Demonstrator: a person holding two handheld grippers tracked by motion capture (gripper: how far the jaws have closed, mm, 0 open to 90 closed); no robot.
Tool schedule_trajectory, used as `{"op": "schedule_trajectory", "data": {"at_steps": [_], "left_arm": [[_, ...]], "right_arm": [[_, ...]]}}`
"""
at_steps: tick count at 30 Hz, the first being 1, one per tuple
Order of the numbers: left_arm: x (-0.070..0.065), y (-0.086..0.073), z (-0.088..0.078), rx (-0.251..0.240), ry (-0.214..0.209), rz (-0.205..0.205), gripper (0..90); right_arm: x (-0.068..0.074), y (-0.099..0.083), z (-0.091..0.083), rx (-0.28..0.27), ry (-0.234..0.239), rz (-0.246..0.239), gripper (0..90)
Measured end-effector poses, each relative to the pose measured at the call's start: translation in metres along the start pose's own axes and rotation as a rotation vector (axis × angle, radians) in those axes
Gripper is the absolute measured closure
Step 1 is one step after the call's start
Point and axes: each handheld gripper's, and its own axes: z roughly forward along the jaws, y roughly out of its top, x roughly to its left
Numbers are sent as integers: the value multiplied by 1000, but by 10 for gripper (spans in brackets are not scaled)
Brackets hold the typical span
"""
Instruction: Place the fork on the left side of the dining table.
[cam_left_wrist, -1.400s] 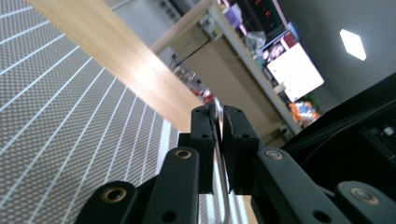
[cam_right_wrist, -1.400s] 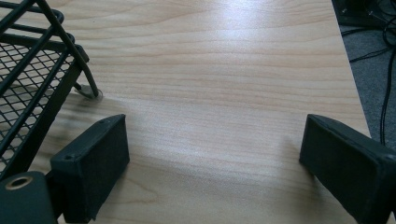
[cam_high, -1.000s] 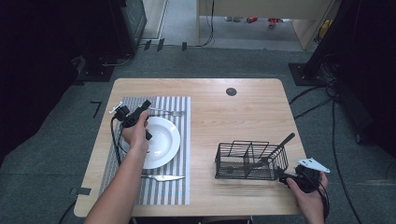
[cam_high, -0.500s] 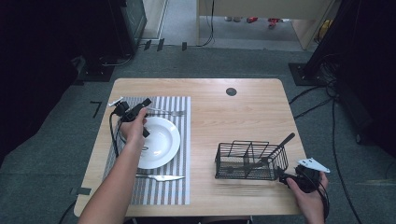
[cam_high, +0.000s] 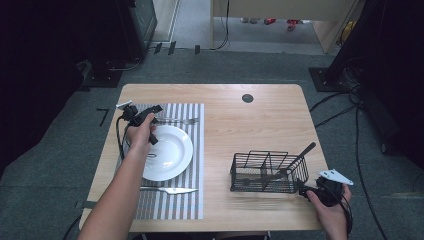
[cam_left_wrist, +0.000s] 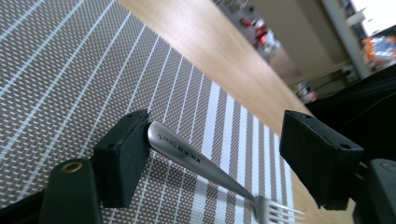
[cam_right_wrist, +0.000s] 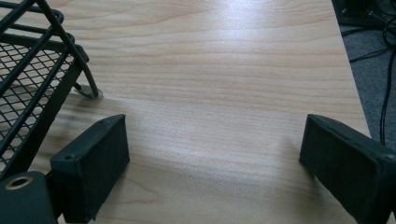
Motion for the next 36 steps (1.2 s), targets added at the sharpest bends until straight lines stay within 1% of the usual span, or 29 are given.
{"op": "schedule_trajectory", "data": {"at_steps": [1,2,3,5,7,8,9,10,11,13,15,16,19,23,24,26,28,30,32,33,36], "left_arm": [[0,0,0,0,0,0,232],[0,3,1,31,12,-6,220],[0,3,1,31,12,-6,205],[-1,5,3,64,22,-6,194],[-1,8,4,90,60,2,188],[-1,9,6,98,82,-2,179],[-1,10,6,107,95,-1,175],[0,10,8,112,111,-10,174],[1,12,7,117,100,-10,168],[1,14,8,117,98,-10,161],[1,15,7,113,96,9,161],[0,15,6,115,88,8,161],[-1,16,4,109,80,16,162],[-7,17,-3,82,69,50,162],[-8,17,-6,76,66,71,162],[-11,16,-9,66,67,100,162],[-14,16,-14,54,57,120,162],[-16,15,-19,45,49,149,161],[-20,13,-27,24,38,181,161],[-20,13,-27,24,38,181,162],[-23,10,-37,9,35,223,161]], "right_arm": [[0,0,0,0,0,0,77],[0,0,0,0,0,-1,77],[0,0,0,0,0,-1,77],[0,0,0,0,0,0,77],[0,0,0,0,0,0,77],[0,0,0,0,0,0,77],[0,0,0,0,0,0,77],[0,0,0,0,0,0,77],[0,0,0,0,0,0,77],[0,0,0,0,0,0,77],[0,0,0,0,0,0,77],[0,0,0,0,0,0,77],[0,0,0,0,0,0,77],[0,0,0,0,0,0,77],[0,0,0,0,0,0,77],[0,0,0,0,0,0,77],[0,0,0,0,0,1,77],[0,0,0,0,0,0,77],[0,0,0,1,0,1,77],[0,0,0,1,0,1,77],[0,0,0,0,0,0,77]]}}
